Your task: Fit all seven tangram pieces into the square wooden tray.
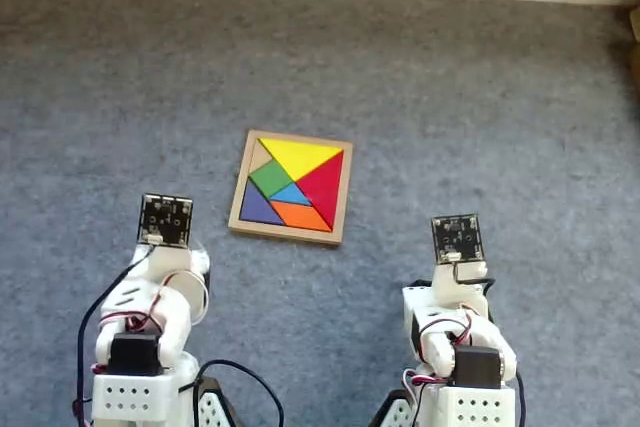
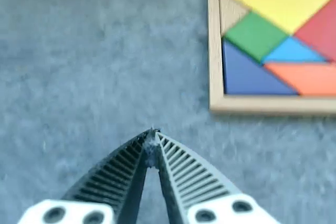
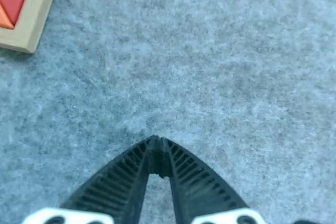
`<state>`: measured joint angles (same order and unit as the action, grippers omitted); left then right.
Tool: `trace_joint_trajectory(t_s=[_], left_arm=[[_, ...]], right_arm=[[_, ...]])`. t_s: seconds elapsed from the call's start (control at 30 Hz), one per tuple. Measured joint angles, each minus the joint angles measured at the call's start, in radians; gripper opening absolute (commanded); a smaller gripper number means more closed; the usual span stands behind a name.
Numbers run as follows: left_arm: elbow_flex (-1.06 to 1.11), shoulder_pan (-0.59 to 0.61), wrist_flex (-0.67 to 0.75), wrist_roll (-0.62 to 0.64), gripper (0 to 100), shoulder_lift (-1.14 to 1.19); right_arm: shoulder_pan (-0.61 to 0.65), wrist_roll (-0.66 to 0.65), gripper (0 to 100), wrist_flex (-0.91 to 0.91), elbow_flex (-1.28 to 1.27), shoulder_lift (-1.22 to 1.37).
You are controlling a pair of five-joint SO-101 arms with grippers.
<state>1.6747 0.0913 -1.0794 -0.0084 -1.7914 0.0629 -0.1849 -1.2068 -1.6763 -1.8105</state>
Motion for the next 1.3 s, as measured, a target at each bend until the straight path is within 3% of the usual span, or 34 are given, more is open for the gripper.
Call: trace_joint_trajectory(t_s=[0.27, 1.3], left_arm=[[0.000, -0.002, -0.236, 0.000, 1, 0.000], [0.000, -0.002, -0.245, 0.000, 1, 0.000]], right_arm=[[0.000, 0.000, 1.6, 0.000, 0.000, 0.000], [0.000, 0.000, 1.6, 0.000, 0.000, 0.000]])
